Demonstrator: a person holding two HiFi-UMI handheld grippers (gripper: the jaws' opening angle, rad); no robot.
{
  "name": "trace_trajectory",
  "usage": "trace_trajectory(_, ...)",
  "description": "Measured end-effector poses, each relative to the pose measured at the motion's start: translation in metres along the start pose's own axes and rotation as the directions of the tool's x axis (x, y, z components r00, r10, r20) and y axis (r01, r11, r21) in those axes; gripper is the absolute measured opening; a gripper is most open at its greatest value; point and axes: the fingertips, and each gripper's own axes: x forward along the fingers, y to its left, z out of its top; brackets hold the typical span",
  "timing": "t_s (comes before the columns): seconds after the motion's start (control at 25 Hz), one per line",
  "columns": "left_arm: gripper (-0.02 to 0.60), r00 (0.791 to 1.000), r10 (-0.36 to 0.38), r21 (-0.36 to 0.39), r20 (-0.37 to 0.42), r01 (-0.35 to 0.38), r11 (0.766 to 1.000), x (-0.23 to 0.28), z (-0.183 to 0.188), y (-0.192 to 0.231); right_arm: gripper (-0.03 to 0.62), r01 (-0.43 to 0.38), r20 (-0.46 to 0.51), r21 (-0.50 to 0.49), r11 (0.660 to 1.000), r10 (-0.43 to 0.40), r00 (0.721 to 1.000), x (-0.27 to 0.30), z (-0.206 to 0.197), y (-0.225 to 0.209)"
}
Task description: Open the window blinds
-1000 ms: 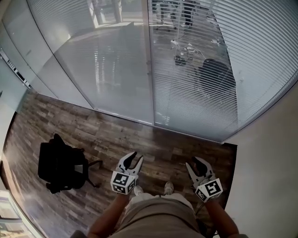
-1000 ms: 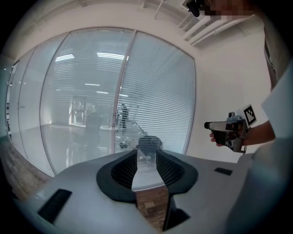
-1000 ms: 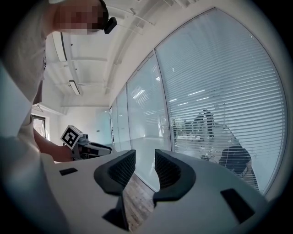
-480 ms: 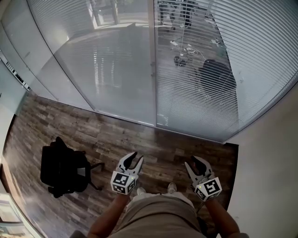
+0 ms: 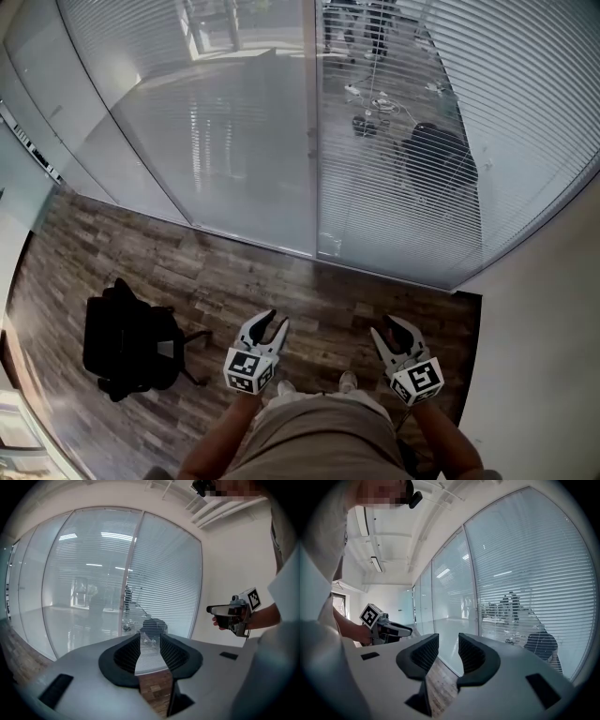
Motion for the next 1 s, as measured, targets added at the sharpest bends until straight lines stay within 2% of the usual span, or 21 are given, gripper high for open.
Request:
trace_trajectory(0.2,0.135,1.0,0.002,-0.001,-0.008,-0.002,1.0,0.002,-0.003,0.002,0.137,0.023,-0.028,-0.005,1.0,-0.023,0.999,0.002,-0.005,-0.005)
trace_trajectory(1.0,0.133,1.0,-0.01,0.008,-0.022,0.01,1.0,0.006,-0.004,-0.02,0.137,0.022,-0.059,-0.017,1.0,-0.023,0.998,-0.013,-0.018,-0.01)
